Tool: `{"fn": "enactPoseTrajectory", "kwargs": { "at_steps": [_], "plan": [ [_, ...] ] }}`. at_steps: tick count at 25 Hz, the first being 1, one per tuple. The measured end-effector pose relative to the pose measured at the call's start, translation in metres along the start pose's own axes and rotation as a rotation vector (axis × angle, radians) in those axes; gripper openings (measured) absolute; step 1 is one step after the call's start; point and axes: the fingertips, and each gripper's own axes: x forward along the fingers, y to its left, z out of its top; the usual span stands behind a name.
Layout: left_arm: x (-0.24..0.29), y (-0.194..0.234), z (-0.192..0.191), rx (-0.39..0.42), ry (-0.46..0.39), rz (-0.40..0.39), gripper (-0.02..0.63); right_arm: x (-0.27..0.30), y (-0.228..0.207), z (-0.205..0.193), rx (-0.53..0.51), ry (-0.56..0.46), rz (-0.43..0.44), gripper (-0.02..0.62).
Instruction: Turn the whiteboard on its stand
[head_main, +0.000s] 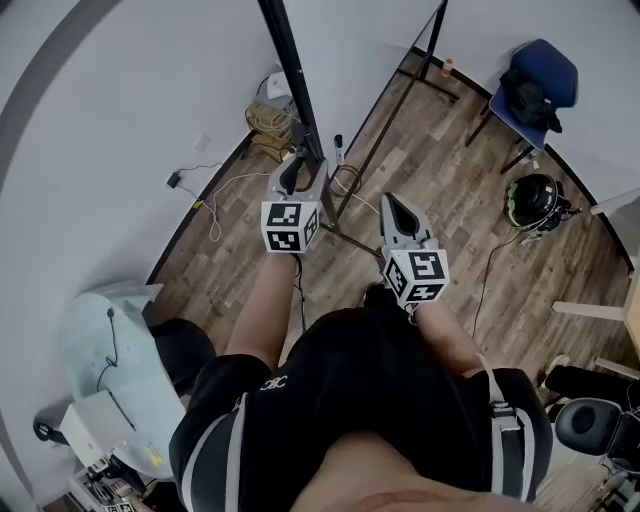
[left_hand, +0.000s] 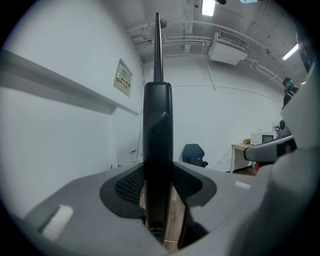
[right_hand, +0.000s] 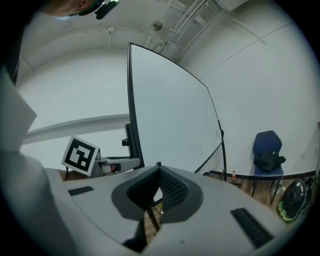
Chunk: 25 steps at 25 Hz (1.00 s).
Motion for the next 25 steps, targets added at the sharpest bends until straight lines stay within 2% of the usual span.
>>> {"fn": "enactPoseTrajectory", "kwargs": {
  "at_steps": [12, 25],
  "plan": [
    [-0.07, -0.005, -0.014, 0.003, -0.045, -0.017, 0.179, -0.048, 0.019, -0.011, -0.017, -0.019, -0.061, 0.006],
    [-0.137, -0.008, -0.026, 0.005, -0.021, -0.048, 0.179, -0.057, 0.055, -0.005, -0.052, -0.034, 0.014, 0.005]
  ]
}}
